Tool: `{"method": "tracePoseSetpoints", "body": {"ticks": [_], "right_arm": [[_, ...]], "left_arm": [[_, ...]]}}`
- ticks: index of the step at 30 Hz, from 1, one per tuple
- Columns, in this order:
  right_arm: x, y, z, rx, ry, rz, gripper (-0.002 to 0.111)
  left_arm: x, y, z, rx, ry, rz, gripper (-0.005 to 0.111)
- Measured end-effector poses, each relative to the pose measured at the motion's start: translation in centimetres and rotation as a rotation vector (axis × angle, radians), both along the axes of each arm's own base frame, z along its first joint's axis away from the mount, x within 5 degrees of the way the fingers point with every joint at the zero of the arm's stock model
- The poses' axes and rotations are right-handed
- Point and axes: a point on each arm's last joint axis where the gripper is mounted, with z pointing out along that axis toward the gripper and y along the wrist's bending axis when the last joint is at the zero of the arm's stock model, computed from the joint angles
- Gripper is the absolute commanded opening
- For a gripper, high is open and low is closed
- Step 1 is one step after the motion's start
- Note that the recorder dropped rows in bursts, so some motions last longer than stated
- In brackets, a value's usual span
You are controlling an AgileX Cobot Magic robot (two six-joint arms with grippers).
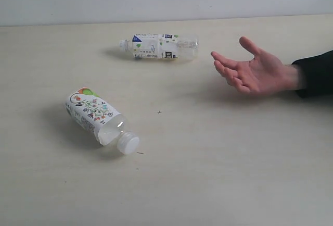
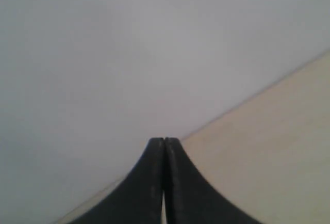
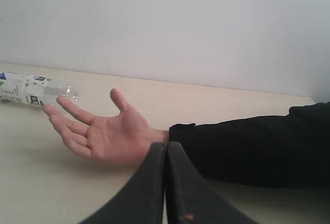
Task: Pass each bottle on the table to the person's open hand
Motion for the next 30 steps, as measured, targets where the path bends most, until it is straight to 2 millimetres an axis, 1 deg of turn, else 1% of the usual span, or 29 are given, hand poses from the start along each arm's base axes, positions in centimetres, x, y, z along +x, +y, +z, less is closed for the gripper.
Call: {"method": "tracePoseSetpoints", "body": {"ticks": [3,5,6,7,9,11,12,14,16,18,21,23,27,29,30], "right_arm": [[0.0,0.0,0.0,0.000,0.000,0.000,0.000],[0.0,0.0,0.0,0.000,0.000,0.000,0.000],[0.0,0.0,0.0,0.000,0.000,0.000,0.000],[0.0,0.0,0.0,0.000,0.000,0.000,0.000],[0.0,0.0,0.0,0.000,0.000,0.000,0.000],[0.0,0.0,0.0,0.000,0.000,0.000,0.000],[0.0,0.0,0.0,0.000,0.000,0.000,0.000],[0.0,0.0,0.0,0.000,0.000,0.000,0.000],[0.0,0.0,0.0,0.000,0.000,0.000,0.000],[0.0,0.0,0.0,0.000,0.000,0.000,0.000],[0.0,0.0,0.0,0.000,0.000,0.000,0.000],[0.0,0.0,0.0,0.000,0.000,0.000,0.000],[0.0,0.0,0.0,0.000,0.000,0.000,0.000],[0.0,0.0,0.0,0.000,0.000,0.000,0.000],[0.0,0.0,0.0,0.000,0.000,0.000,0.000]], "left_arm": [[2.8,1.3,-1.5,0.152,0.229,0.106,0.000],[4.4,1.7,-2.9,0.212,0.413,0.128,0.000],[5.0,1.5,-3.5,0.222,0.484,0.112,0.000],[5.5,1.0,-4.3,0.238,0.577,0.072,0.000],[6.1,-0.4,-6.1,0.297,0.781,-0.077,0.000],[6.2,-2.5,-7.7,0.382,0.965,-0.307,0.000],[6.2,-3.8,-8.5,0.416,1.026,-0.429,0.000],[6.3,-6.1,-9.5,0.454,1.061,-0.608,0.000],[6.5,-8.2,-10.0,0.485,1.040,-0.727,0.004],[6.5,-10.4,-10.3,0.532,1.012,-0.815,0.012],[6.2,-12.8,-10.7,0.618,0.992,-0.897,0.035],[6.1,-13.9,-10.8,0.679,0.976,-0.930,0.054],[6.0,-15.6,-11.1,0.734,0.941,-0.983,0.081],[6.2,-16.1,-11.8,0.742,0.945,-0.998,0.085],[6.4,-16.2,-12.6,0.743,0.967,-1.003,0.085]]}}
